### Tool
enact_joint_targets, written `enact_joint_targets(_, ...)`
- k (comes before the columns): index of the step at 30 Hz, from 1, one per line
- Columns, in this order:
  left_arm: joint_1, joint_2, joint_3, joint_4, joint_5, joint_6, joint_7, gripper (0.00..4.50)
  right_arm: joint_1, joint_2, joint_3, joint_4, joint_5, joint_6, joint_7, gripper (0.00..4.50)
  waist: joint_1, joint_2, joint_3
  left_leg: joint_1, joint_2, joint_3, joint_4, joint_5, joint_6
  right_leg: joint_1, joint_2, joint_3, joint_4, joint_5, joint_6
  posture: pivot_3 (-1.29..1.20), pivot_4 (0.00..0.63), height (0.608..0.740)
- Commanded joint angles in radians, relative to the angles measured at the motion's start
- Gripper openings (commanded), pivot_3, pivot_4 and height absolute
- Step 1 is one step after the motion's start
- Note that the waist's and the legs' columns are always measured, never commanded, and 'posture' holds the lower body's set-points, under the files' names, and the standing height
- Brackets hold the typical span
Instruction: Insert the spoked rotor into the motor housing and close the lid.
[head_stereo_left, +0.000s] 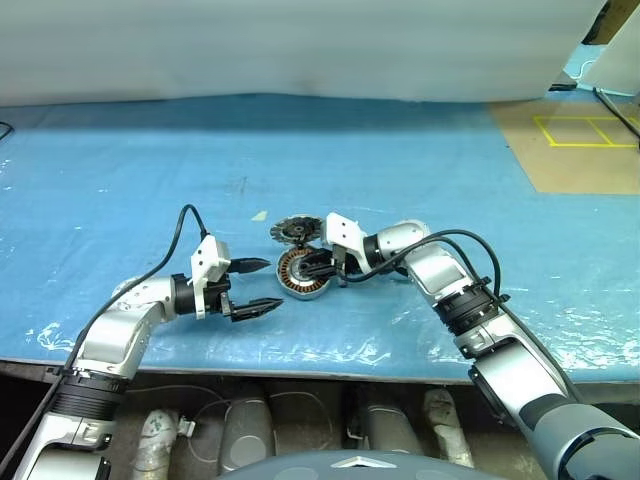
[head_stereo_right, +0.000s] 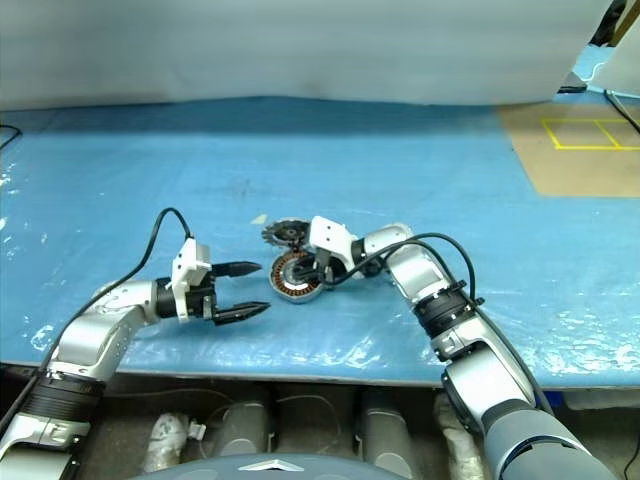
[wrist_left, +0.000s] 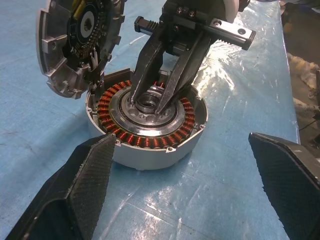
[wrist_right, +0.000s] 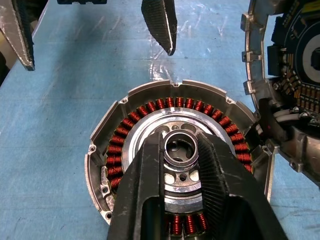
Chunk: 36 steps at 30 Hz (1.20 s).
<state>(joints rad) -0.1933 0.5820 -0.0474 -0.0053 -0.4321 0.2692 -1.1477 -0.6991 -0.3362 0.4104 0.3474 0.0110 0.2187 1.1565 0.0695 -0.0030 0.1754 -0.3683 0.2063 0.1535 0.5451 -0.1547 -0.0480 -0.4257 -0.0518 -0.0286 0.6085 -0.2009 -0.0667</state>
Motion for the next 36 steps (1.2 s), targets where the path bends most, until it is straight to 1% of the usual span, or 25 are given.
enact_joint_targets(1, -0.01, -0.001, 0.007, -0.007, -0.003, -0.014, -0.005, 4.5, -0.005, 0.002, -0.008, 0.006, 0.0, 0.032, -0.008, 2.17, 0.0, 0.0, 0.0, 0.0, 0.0, 0.0, 0.0, 0.0, 0.0, 0.0, 0.0, 0.0, 0.0, 0.0, 0.0, 0.0, 0.15, 0.74)
enact_joint_targets(4, -0.008, -0.002, 0.008, -0.009, -0.004, -0.01, -0.004, 4.5, -0.007, 0.0, -0.033, -0.049, 0.052, 0.083, 0.027, 2.17, 0.0, 0.0, 0.0, 0.0, 0.0, 0.0, 0.0, 0.0, 0.0, 0.0, 0.0, 0.0, 0.0, 0.0, 0.0, 0.0, 0.15, 0.74)
enact_joint_targets(7, -0.006, -0.002, 0.005, -0.006, -0.003, -0.008, -0.006, 4.5, -0.005, -0.005, -0.068, -0.132, 0.132, 0.174, 0.068, 2.17, 0.001, 0.0, 0.0, 0.0, 0.0, 0.0, 0.0, 0.0, 0.0, 0.0, 0.0, 0.0, 0.0, 0.0, 0.0, 0.0, 0.15, 0.74)
enact_joint_targets(12, -0.005, -0.004, 0.004, -0.003, -0.004, -0.004, -0.005, 4.5, 0.004, -0.008, -0.096, -0.196, 0.176, 0.225, 0.053, 2.17, 0.001, 0.0, 0.0, 0.0, 0.0, 0.0, 0.0, 0.0, 0.0, 0.0, 0.0, 0.0, 0.0, 0.0, 0.0, 0.0, 0.15, 0.74)
enact_joint_targets(16, -0.003, -0.003, 0.003, -0.005, -0.005, -0.001, -0.007, 4.5, 0.019, -0.011, -0.1, -0.177, 0.177, 0.208, 0.037, 1.3, 0.001, 0.0, 0.0, 0.0, 0.0, 0.0, 0.0, 0.0, 0.0, 0.0, 0.0, 0.0, 0.0, 0.0, 0.0, 0.0, 0.15, 0.74)
enact_joint_targets(17, -0.003, -0.003, 0.003, -0.005, -0.005, 0.0, -0.007, 4.5, 0.024, -0.013, -0.099, -0.175, 0.177, 0.208, 0.038, 0.9, 0.001, 0.0, 0.0, 0.0, 0.0, 0.0, 0.0, 0.0, 0.0, 0.0, 0.0, 0.0, 0.0, 0.0, 0.0, 0.0, 0.15, 0.74)
enact_joint_targets(19, -0.003, -0.001, 0.004, -0.005, -0.006, 0.001, -0.009, 4.5, 0.037, -0.01, -0.093, -0.167, 0.165, 0.204, 0.022, 0.24, 0.001, 0.0, 0.0, 0.0, 0.0, 0.0, 0.0, 0.0, 0.0, 0.0, 0.0, 0.0, 0.0, 0.0, 0.0, 0.0, 0.15, 0.74)
enact_joint_targets(20, -0.003, 0.0, 0.004, -0.006, -0.006, 0.002, -0.009, 4.5, 0.041, -0.007, -0.092, -0.163, 0.161, 0.203, 0.014, 0.02, 0.001, 0.0, 0.0, 0.0, 0.0, 0.0, 0.0, 0.0, 0.0, 0.0, 0.0, 0.0, -0.001, 0.0, 0.0, 0.0, 0.15, 0.74)
enact_joint_targets(28, -0.013, 0.0, 0.002, -0.007, -0.006, 0.012, -0.013, 4.5, 0.041, 0.021, -0.063, -0.093, 0.114, 0.178, -0.046, 0.02, 0.0, 0.0, 0.0, 0.0, 0.0, 0.0, 0.0, 0.0, 0.0, 0.0, 0.0, 0.0, -0.001, 0.0, 0.0, 0.0, 0.15, 0.74)
enact_joint_targets(30, -0.015, -0.003, -0.001, -0.006, -0.004, 0.012, -0.012, 4.5, 0.044, 0.015, -0.03, -0.062, 0.068, 0.151, -0.065, 0.02, 0.0, 0.0, 0.0, 0.0, 0.0, 0.0, 0.0, 0.0, 0.0, 0.0, 0.0, 0.0, -0.001, 0.0, 0.0, 0.0, 0.15, 0.74)
enact_joint_targets(33, -0.019, -0.009, -0.004, 0.003, -0.003, 0.009, -0.011, 4.5, 0.068, -0.025, 0.046, -0.042, -0.028, 0.059, -0.073, 0.02, 0.0, 0.0, 0.0, 0.001, 0.0, 0.0, 0.0, 0.0, 0.0, 0.001, 0.0, 0.0, -0.001, 0.0, 0.0, 0.0, 0.15, 0.74)
enact_joint_targets(35, -0.024, -0.014, -0.004, 0.009, -0.004, 0.01, -0.01, 4.5, 0.074, -0.025, 0.043, -0.033, -0.042, 0.035, -0.097, 0.02, 0.0, 0.0, -0.001, 0.002, 0.0, 0.0, 0.0, 0.0, 0.0, 0.002, 0.0, 0.0, -0.001, 0.0, 0.0, 0.0, 0.15, 0.74)
enact_joint_targets(36, -0.026, -0.017, -0.005, 0.011, -0.004, 0.008, -0.012, 4.5, 0.074, -0.015, 0.015, -0.045, -0.011, 0.047, -0.1, 0.02, 0.0, 0.0, -0.001, 0.004, 0.0, 0.0, 0.0, 0.0, 0.0, 0.003, 0.0, 0.0, -0.001, 0.0, 0.0, 0.0, 0.15, 0.74)
